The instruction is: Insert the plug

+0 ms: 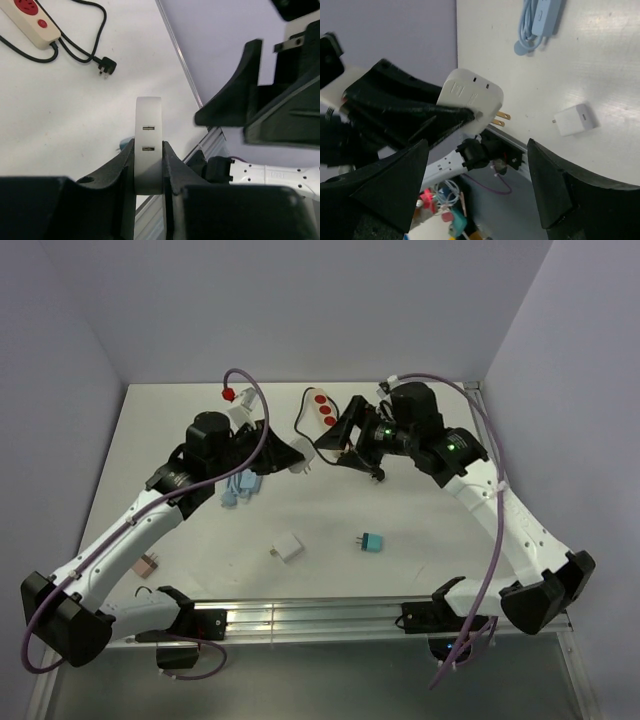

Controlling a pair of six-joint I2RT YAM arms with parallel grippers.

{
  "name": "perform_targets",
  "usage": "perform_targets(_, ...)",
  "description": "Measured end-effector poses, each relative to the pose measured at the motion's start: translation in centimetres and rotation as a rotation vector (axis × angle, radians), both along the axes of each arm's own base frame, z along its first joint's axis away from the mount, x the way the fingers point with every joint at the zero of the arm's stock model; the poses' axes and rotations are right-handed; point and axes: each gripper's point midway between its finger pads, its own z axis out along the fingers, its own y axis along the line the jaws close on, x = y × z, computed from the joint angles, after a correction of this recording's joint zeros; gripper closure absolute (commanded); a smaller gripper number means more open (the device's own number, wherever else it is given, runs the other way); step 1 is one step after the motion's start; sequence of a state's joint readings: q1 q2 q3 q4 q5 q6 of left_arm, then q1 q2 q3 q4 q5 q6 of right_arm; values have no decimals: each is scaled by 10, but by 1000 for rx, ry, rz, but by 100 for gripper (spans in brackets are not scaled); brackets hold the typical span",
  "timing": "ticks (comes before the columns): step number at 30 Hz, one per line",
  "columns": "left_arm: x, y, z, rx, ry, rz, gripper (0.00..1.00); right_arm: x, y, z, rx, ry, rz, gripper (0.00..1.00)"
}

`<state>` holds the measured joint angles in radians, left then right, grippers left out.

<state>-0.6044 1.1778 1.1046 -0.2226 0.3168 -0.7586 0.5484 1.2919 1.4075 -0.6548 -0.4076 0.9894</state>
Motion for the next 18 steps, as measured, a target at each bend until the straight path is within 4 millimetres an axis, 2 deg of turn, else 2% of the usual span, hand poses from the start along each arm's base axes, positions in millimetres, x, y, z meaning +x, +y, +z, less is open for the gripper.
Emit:
perform_targets(4,-10,5,-2,-13,2,-73,100,-4,-21,16,-21,-128,39,16)
perform_targets(5,-15,4,-3,-19,7,-103,100,-5,-25,18,-25,-162,60,19)
perform_targets(9,-37,-4,-15,-60,33,-255,100,-13,-27,13,-26,-273,176,30)
perform_targets(12,-56,-7,-36,-88,55,-356,100,-24,-19,-11,5,-307,288,35)
perform_targets(15,-81,-1,-58,-103,82,-425,100,-41,-15,-50,28,-281,377,38)
perform_targets(18,-101,4,-65,-117,68,-469,100,-60,-13,-80,48,-261,446,38)
